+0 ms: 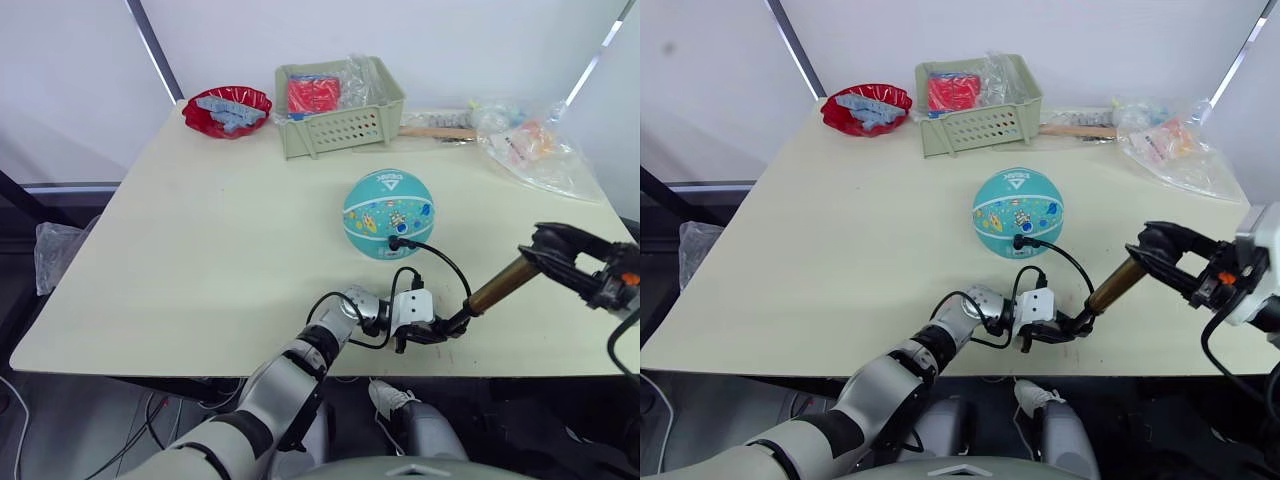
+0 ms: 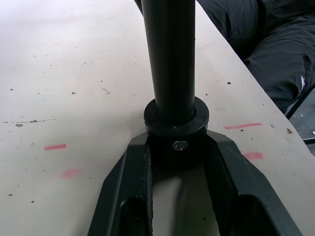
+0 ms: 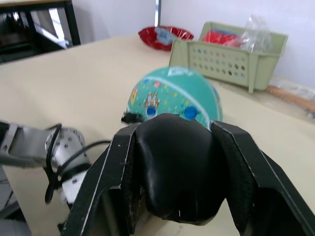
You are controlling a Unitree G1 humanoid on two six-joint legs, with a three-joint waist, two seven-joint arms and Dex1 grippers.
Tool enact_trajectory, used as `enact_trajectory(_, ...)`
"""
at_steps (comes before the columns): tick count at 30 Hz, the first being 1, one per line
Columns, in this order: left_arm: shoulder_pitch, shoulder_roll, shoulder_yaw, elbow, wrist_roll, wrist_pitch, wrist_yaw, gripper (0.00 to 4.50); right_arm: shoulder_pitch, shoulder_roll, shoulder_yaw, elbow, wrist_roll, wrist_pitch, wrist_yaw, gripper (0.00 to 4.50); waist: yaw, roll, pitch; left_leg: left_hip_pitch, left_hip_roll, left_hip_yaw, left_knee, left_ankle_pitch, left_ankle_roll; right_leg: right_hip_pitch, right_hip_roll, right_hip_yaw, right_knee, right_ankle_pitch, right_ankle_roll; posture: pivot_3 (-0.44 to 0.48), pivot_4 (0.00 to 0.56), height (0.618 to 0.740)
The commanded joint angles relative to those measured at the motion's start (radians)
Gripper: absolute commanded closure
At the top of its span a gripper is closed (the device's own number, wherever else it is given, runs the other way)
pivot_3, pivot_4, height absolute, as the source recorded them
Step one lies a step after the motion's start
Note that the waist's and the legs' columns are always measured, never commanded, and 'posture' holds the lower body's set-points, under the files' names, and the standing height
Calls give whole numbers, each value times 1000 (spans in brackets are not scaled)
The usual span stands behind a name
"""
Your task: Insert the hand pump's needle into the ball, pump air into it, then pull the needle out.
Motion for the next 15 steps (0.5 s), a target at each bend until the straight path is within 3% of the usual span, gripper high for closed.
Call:
enact_trajectory(1, 40, 27, -39, 69, 55, 39, -12, 3453, 64, 23, 113, 33, -119, -38, 22, 2816, 0, -1, 0, 0, 0, 0, 0, 0, 0, 0, 0, 0, 0, 0, 0, 0, 150, 738)
enact_trajectory(10, 42, 28, -40, 67, 55, 40, -10, 3453, 115, 77, 258, 76, -270, -171, 38, 2816, 0, -2, -3, 0, 0, 0, 0, 0, 0, 0, 0, 0, 0, 0, 0, 0, 150, 738)
enact_trajectory(15, 43, 29, -41, 69, 55, 40, -8, 3453, 91, 71, 244, 46, -242, -168, 40, 2816, 0, -2, -3, 0, 0, 0, 0, 0, 0, 0, 0, 0, 0, 0, 0, 0, 150, 738)
